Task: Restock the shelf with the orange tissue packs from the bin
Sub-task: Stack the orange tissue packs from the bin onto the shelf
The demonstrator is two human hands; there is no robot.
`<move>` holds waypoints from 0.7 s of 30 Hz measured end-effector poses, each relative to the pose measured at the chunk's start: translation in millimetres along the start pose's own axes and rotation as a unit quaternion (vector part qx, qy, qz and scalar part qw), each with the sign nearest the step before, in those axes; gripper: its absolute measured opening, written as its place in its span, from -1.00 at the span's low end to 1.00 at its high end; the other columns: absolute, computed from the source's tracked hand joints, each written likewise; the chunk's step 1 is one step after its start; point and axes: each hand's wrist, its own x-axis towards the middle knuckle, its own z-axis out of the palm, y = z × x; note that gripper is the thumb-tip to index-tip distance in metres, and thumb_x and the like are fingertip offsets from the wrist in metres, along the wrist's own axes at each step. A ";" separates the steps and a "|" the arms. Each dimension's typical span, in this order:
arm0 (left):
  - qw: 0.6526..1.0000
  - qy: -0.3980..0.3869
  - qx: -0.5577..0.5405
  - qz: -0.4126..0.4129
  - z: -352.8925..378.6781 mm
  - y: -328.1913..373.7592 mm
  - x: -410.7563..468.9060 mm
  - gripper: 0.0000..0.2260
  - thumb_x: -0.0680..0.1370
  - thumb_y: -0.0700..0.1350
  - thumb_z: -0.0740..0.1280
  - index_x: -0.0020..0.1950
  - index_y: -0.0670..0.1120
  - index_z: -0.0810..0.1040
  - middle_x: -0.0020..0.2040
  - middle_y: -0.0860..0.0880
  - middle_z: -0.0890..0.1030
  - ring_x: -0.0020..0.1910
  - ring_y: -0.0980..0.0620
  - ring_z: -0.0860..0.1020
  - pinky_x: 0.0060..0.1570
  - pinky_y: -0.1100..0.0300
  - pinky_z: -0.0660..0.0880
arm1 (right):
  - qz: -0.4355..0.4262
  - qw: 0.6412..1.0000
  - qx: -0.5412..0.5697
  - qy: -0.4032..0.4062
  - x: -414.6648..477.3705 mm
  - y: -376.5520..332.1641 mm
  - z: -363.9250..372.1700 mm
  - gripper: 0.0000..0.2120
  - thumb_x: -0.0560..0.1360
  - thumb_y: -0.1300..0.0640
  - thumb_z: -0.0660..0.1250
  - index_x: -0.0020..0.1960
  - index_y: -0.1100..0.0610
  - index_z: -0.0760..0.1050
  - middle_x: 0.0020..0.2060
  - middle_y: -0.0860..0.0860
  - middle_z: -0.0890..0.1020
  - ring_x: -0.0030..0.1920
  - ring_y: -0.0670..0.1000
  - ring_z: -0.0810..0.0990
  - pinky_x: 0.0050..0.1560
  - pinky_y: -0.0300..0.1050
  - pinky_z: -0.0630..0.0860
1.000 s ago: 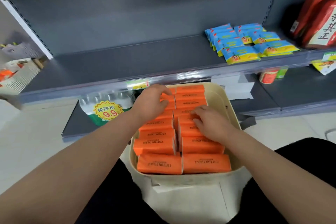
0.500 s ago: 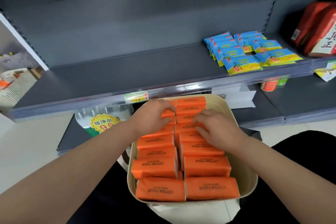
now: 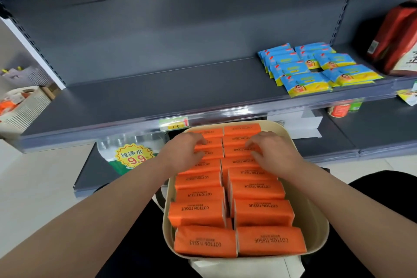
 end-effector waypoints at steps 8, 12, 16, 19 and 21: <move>0.997 0.023 0.054 -0.056 2.9 -12.1 45.2 -0.72 0.58 -0.04 0.24 0.29 0.04 0.48 0.18 -0.01 0.58 0.16 -0.04 0.52 0.10 0.04 0.51 | 0.041 0.998 -0.031 0.030 48.7 5.1 1.5 -0.77 0.54 0.06 0.23 0.17 -0.03 0.53 0.09 -0.04 0.61 0.09 0.03 0.56 0.09 -0.05 0.49; 0.994 0.003 0.090 -0.066 11.3 -19.4 68.1 -0.76 0.57 -0.03 0.23 0.23 0.06 0.52 0.15 -0.01 0.59 0.16 -0.06 0.52 0.07 0.06 0.52 | 0.043 0.998 -0.053 0.001 75.4 14.4 4.0 -0.75 0.51 0.01 0.29 0.18 -0.07 0.52 0.08 -0.03 0.58 0.15 0.04 0.49 0.15 -0.01 0.41; 0.993 0.021 0.103 -0.055 8.5 -25.5 87.9 -0.75 0.57 0.03 0.26 0.23 0.09 0.54 0.15 0.04 0.59 0.17 -0.02 0.52 0.06 0.09 0.50 | 0.038 0.995 -0.077 -0.059 97.6 14.8 -0.5 -0.66 0.47 -0.12 0.35 0.22 -0.09 0.53 0.12 -0.02 0.51 0.20 0.04 0.45 0.15 -0.01 0.42; 0.993 0.021 0.109 -0.042 9.1 -26.9 91.5 -0.78 0.55 0.06 0.28 0.16 0.09 0.58 0.10 0.05 0.61 0.12 0.00 0.53 0.03 0.08 0.52 | 0.021 0.992 -0.110 -0.060 101.8 13.9 1.1 -0.64 0.46 -0.15 0.35 0.23 -0.10 0.52 0.11 -0.03 0.48 0.20 0.02 0.41 0.16 -0.03 0.39; 0.994 0.025 0.102 -0.035 10.7 -29.2 93.9 -0.80 0.55 0.06 0.29 0.13 0.09 0.59 0.07 0.06 0.61 0.11 0.01 0.53 0.02 0.07 0.53 | 0.012 0.991 -0.119 -0.056 105.5 14.4 2.4 -0.65 0.47 -0.14 0.34 0.22 -0.09 0.54 0.08 -0.03 0.47 0.19 0.02 0.41 0.15 -0.03 0.38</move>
